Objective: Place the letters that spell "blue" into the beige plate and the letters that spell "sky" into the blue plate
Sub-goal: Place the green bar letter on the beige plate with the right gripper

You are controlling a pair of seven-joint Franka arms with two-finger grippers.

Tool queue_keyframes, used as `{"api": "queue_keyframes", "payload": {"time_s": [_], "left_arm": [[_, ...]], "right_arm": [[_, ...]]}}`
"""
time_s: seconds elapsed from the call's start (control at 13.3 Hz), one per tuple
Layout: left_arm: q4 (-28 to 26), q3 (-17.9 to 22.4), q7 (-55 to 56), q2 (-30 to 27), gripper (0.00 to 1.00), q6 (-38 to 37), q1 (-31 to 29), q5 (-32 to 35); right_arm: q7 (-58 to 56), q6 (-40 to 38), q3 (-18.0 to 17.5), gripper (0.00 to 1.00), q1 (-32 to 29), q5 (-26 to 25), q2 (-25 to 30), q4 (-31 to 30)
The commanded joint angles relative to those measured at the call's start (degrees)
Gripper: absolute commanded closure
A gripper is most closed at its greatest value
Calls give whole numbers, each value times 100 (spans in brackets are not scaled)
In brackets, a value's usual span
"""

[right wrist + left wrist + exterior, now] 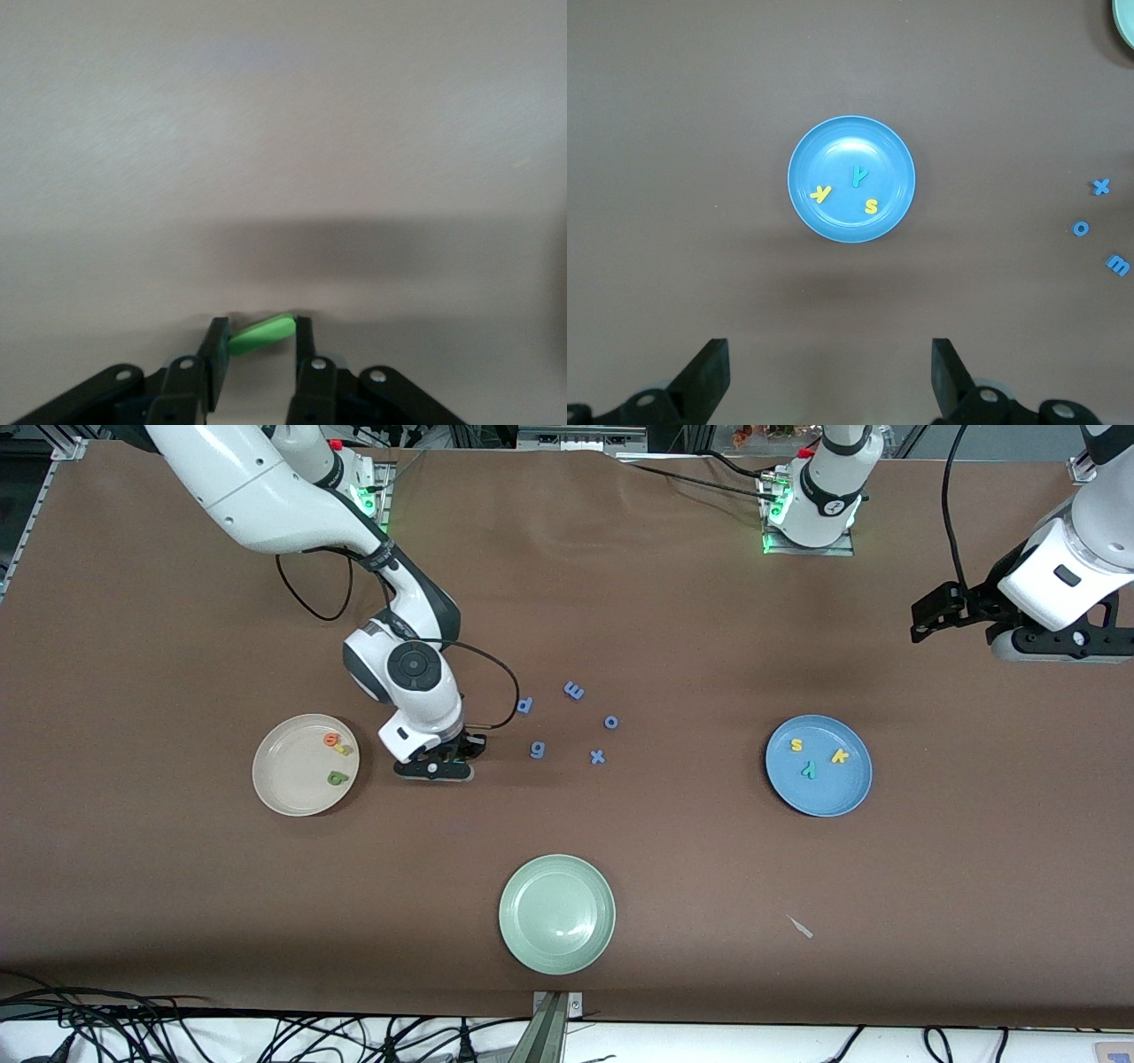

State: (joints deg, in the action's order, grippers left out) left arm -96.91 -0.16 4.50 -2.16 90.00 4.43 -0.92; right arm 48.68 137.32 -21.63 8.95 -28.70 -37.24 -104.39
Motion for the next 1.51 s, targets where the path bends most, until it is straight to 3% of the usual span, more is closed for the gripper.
{"api": "queue_keyframes", "payload": {"time_s": [0.0,0.38,0.6,0.68,0.83,1.21,1.43], "left_arm": [[199,-37,-116,110,0,-70,-38,118],[208,-63,-108,101,0,-70,-21,118],[208,-63,-108,101,0,-70,-21,118],[208,-63,-108,101,0,-61,-21,118],[208,-63,-108,101,0,-61,-21,118],[208,-72,-108,101,0,-70,-3,118],[208,-72,-108,101,0,-70,-3,118]], "right_arm": [[-918,-494,-17,80,-323,215,471,-90],[-2870,-1111,526,78,-728,514,1034,-292],[-3242,-1076,791,69,-798,839,1210,-669],[-3268,-980,800,54,-825,883,1245,-819],[-3269,-874,862,11,-834,893,1245,-873],[-3207,-926,853,6,-834,945,1271,-768],[-3277,-1250,835,1,-834,1586,1508,-496]]}}
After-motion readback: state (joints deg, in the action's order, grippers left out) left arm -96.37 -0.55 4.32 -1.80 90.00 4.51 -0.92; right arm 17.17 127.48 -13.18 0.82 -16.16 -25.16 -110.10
